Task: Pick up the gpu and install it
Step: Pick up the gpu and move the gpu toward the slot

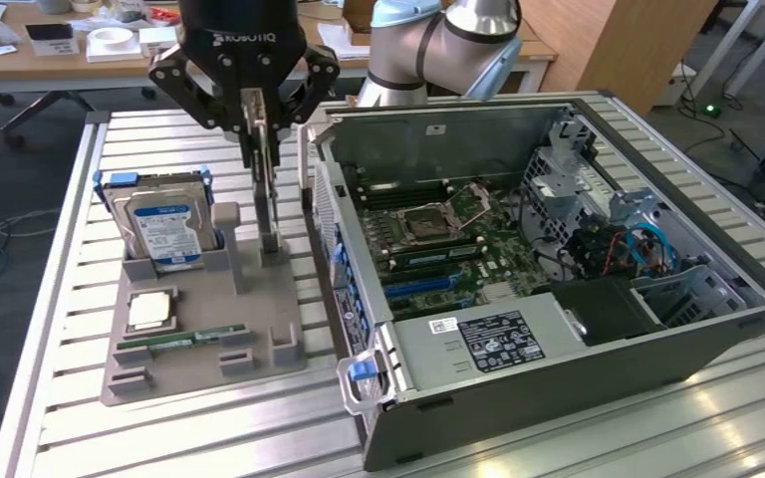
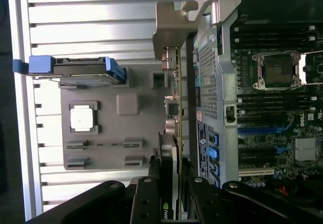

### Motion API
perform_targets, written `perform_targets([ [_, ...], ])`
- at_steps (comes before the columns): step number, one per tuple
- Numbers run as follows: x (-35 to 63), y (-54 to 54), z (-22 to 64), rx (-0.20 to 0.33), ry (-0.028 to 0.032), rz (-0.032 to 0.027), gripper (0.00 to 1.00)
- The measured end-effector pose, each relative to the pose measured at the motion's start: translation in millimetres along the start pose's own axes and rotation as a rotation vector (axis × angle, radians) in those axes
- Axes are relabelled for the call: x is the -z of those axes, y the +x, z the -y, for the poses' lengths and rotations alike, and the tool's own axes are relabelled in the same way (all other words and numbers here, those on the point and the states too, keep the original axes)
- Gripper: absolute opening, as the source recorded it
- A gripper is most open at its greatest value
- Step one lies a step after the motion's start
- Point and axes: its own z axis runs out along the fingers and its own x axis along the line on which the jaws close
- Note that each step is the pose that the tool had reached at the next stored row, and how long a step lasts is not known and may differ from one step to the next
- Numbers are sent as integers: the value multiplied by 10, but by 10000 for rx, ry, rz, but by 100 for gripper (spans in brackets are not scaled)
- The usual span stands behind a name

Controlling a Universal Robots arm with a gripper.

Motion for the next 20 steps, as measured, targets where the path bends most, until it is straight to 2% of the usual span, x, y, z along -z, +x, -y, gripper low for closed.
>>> perform_targets([
  [13,10,-3,-1,0,0,0,27],
  [20,8,-64,-5,0,0,0,27],
])
